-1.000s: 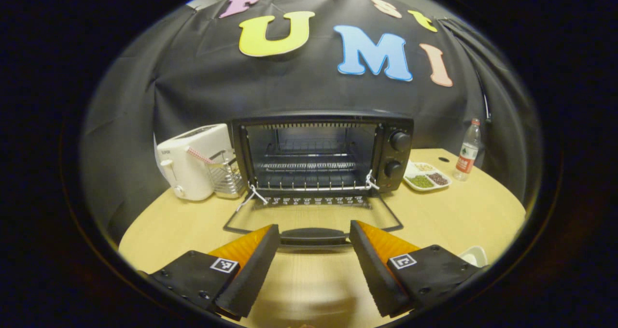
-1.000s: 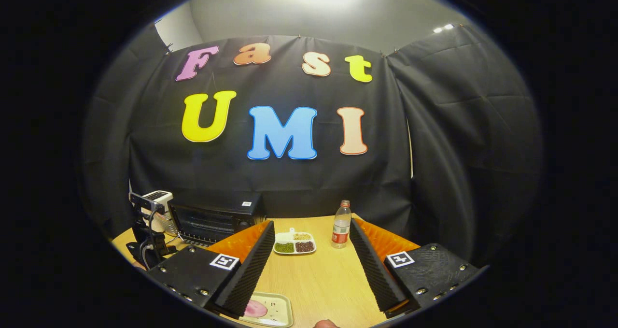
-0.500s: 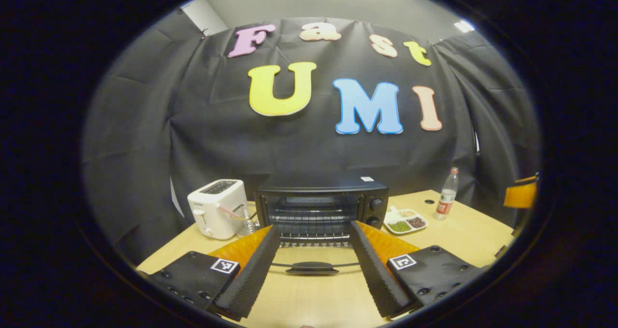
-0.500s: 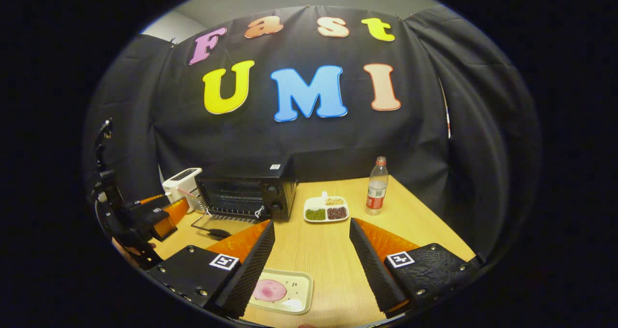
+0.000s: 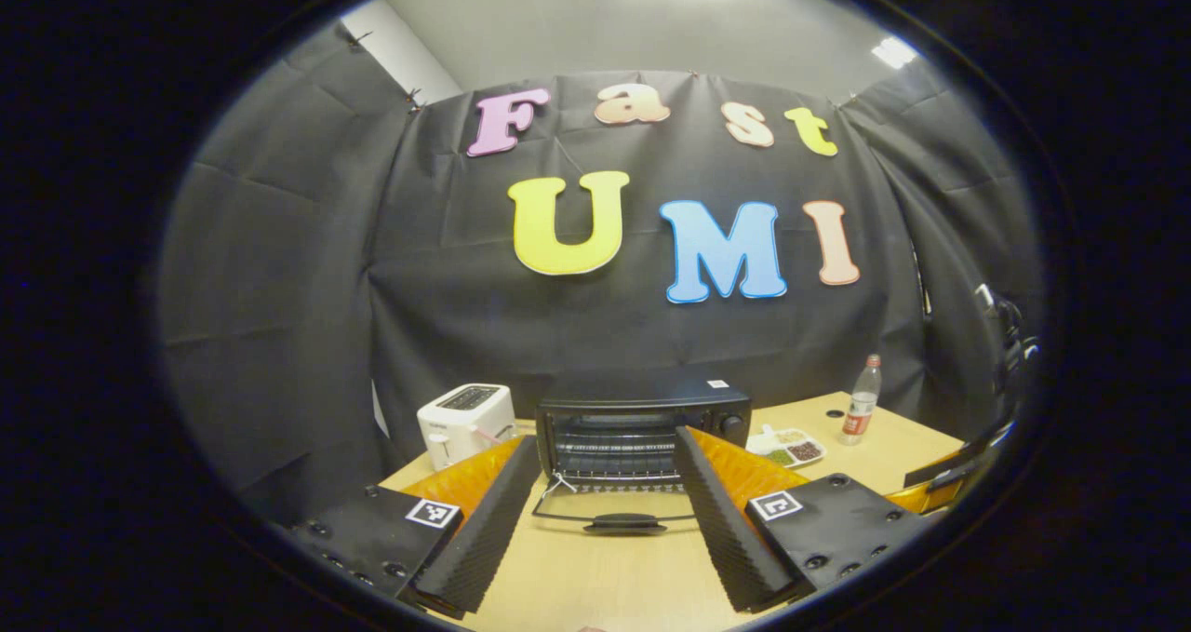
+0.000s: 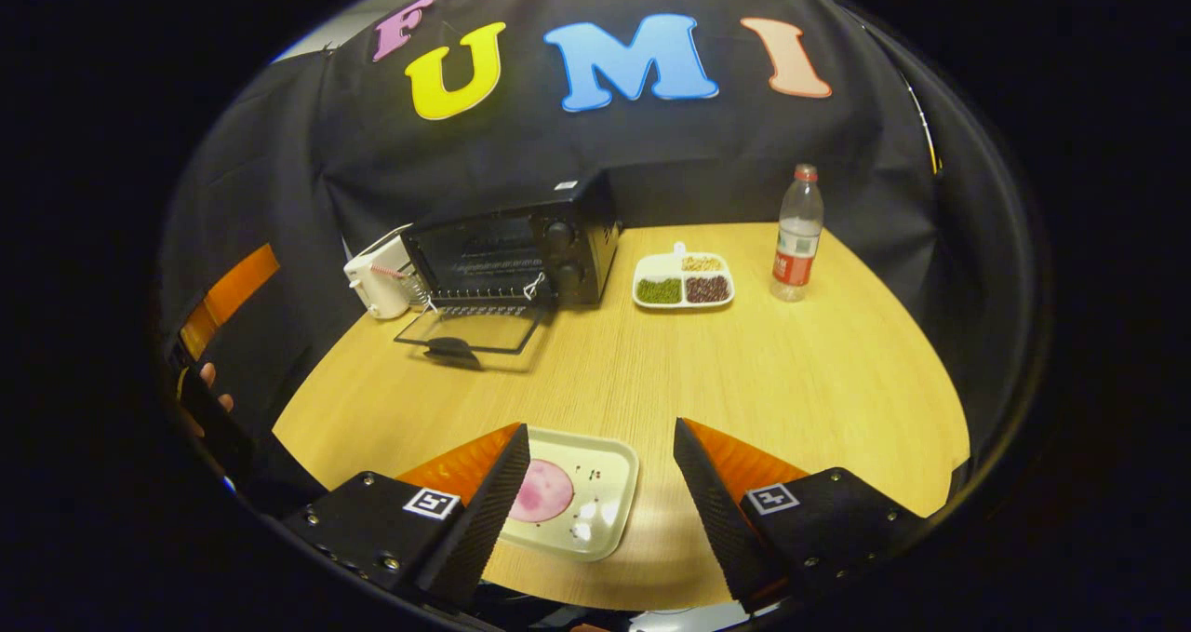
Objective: Open the electric oven with the left hand, put the food in, and close the electric oven.
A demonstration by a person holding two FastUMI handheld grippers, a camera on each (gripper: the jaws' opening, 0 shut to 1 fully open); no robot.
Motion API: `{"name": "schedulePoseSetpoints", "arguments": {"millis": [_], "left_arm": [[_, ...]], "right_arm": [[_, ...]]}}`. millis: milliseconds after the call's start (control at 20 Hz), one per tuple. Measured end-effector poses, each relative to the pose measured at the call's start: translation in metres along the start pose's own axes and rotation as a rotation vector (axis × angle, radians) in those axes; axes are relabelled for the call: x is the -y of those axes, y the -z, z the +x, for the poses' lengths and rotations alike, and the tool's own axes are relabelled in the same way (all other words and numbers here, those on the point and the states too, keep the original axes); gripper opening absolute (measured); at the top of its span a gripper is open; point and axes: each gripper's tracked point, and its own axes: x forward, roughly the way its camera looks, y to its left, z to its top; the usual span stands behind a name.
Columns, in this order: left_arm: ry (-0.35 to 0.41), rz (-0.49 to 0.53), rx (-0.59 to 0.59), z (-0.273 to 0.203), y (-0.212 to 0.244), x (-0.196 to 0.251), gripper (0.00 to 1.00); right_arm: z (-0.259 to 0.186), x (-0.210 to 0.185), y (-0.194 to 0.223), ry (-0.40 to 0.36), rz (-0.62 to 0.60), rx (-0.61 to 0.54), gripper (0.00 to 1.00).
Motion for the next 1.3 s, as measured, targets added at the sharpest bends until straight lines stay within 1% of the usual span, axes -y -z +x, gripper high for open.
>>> {"name": "schedulePoseSetpoints", "arguments": {"millis": [100,250,300,350,400,450,500,700,750,850,900,950,1000,1050,1100,1200,1250,1300], "left_arm": [[-0.018,-0.006,0.001,-0.009,-0.002,-0.006,1.0],[-0.042,-0.01,0.001,-0.019,-0.001,-0.013,1.0],[-0.049,-0.01,0.004,-0.021,-0.004,-0.015,0.97],[-0.056,-0.011,0.007,-0.024,-0.005,-0.018,0.97],[-0.061,-0.009,0.009,-0.026,-0.006,-0.02,1.0],[-0.069,-0.006,0.008,-0.027,-0.004,-0.022,0.98],[-0.078,-0.005,0.007,-0.028,-0.003,-0.025,1.0],[-0.118,-0.017,-0.014,-0.036,0.006,-0.04,1.0],[-0.129,-0.015,-0.019,-0.037,0.009,-0.044,1.0],[-0.148,-0.015,-0.023,-0.039,0.011,-0.052,1.0],[-0.154,-0.02,-0.024,-0.038,0.011,-0.055,1.0],[-0.16,-0.027,-0.021,-0.038,0.01,-0.059,1.0],[-0.164,-0.033,-0.02,-0.037,0.009,-0.06,1.0],[-0.169,-0.04,-0.021,-0.035,0.012,-0.061,1.0],[-0.173,-0.046,-0.021,-0.033,0.013,-0.062,0.97],[-0.173,-0.062,-0.024,-0.031,0.017,-0.06,0.97],[-0.167,-0.069,-0.026,-0.031,0.018,-0.058,0.97],[-0.162,-0.07,-0.026,-0.029,0.018,-0.055,0.97]], "right_arm": [[0.009,0.003,0.017,-0.012,0.007,-0.066,0.96],[0.024,0.014,0.04,0.001,-0.025,-0.158,0.96],[0.029,0.015,0.046,-0.001,-0.028,-0.19,0.96],[0.032,0.016,0.052,-0.007,-0.027,-0.224,0.96],[0.035,0.015,0.059,-0.018,-0.021,-0.259,0.96],[0.038,0.015,0.065,-0.024,-0.014,-0.292,0.96],[0.041,0.015,0.069,-0.029,-0.007,-0.317,0.96],[0.051,0.011,0.086,-0.056,0.019,-0.409,0.96],[0.052,0.011,0.09,-0.059,0.03,-0.431,0.93],[0.053,0.012,0.099,-0.059,0.057,-0.488,0.83],[0.053,0.011,0.094,-0.067,0.068,-0.489,0.72],[0.053,0.011,0.098,-0.069,0.079,-0.52,0.78],[0.055,0.014,0.098,-0.063,0.086,-0.54,0.77],[0.052,0.019,0.098,-0.039,0.101,-0.559,0.54],[0.055,0.019,0.094,-0.04,0.125,-0.567,0.31],[0.057,0.019,0.1,-0.045,0.154,-0.6,0.3],[0.056,0.018,0.1,-0.05,0.16,-0.619,0.24],[0.053,0.026,0.102,-0.016,0.144,-0.642,0.3]]}}
